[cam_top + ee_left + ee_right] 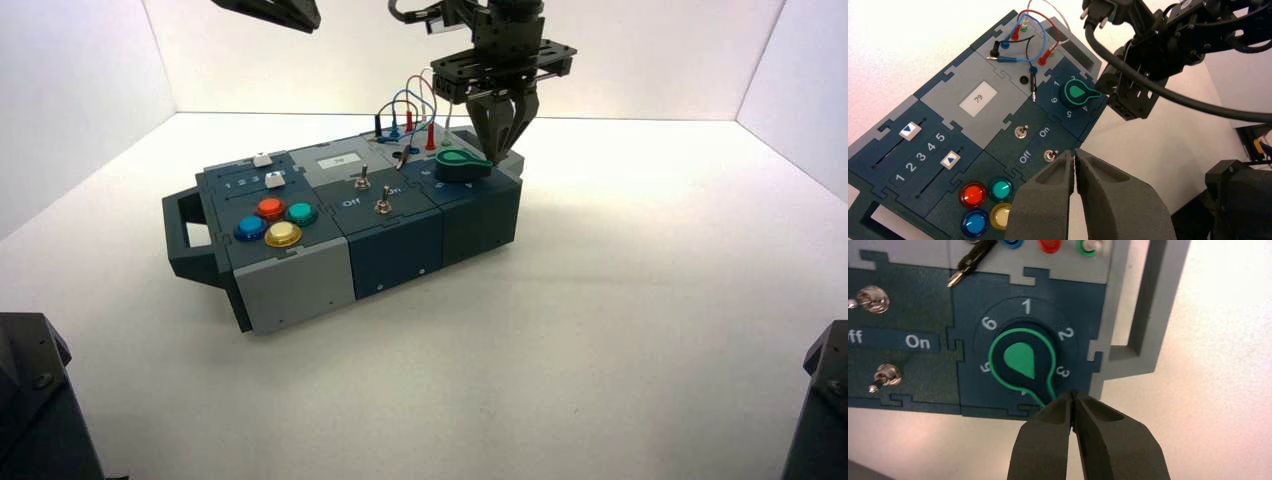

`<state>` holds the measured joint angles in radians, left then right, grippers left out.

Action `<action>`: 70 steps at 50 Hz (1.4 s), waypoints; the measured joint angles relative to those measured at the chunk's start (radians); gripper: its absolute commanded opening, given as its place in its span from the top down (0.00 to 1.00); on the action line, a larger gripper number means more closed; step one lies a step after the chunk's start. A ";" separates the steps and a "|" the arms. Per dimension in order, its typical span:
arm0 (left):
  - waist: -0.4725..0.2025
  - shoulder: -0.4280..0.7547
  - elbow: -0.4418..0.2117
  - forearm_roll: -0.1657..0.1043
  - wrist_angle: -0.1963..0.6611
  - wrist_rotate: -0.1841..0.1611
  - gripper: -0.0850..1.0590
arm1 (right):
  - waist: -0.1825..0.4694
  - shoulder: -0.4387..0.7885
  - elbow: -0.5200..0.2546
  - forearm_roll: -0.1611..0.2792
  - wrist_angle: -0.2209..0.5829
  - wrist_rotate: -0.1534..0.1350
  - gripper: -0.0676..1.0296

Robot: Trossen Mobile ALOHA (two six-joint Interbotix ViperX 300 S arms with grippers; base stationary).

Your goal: Turn the knob to position 4.

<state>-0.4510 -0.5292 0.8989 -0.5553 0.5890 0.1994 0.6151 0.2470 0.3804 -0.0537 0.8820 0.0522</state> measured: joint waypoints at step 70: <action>0.000 -0.002 -0.002 0.000 0.005 0.000 0.91 | 0.046 0.000 0.000 -0.025 0.057 0.014 0.96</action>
<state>-0.4510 -0.5308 0.8974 -0.5553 0.5937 0.1994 0.6611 0.2470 0.3804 -0.0782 0.9388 0.0660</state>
